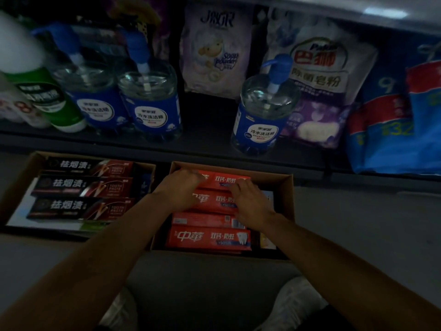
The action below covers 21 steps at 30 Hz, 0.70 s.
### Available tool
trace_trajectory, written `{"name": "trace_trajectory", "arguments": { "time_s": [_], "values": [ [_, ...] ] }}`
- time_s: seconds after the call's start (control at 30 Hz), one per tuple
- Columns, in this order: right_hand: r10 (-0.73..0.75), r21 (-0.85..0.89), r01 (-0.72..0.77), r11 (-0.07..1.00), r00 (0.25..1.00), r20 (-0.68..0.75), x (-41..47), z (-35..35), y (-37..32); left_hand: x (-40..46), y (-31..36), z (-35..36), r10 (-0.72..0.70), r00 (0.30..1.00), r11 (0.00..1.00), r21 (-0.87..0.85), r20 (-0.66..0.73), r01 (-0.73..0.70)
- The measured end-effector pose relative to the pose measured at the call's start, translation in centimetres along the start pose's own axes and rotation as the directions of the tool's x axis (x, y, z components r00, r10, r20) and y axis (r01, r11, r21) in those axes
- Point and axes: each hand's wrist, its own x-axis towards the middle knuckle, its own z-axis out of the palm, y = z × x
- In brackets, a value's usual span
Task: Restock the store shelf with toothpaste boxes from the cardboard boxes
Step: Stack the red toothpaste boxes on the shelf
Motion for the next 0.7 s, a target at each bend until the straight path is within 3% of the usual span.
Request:
{"name": "trace_trajectory", "arguments": {
  "time_s": [0.3,0.47,0.7],
  "values": [
    [0.041,-0.045,-0.036,0.998,0.992,0.121,-0.7,-0.7,-0.6,-1.3,0.1,-1.3,0.011,0.999,1.0,-0.021,-0.038,-0.012],
    [0.065,0.02,-0.07,0.997,0.979,0.193,-0.6,-1.7,-0.7,-1.9,0.5,-2.2,0.027,0.998,0.999,-0.034,-0.052,-0.029],
    [0.03,0.065,-0.037,0.997,0.994,0.105,-1.5,-7.4,-0.1,-3.4,1.1,-5.9,0.008,0.998,1.0,0.028,-0.07,-0.006]
  ]
}}
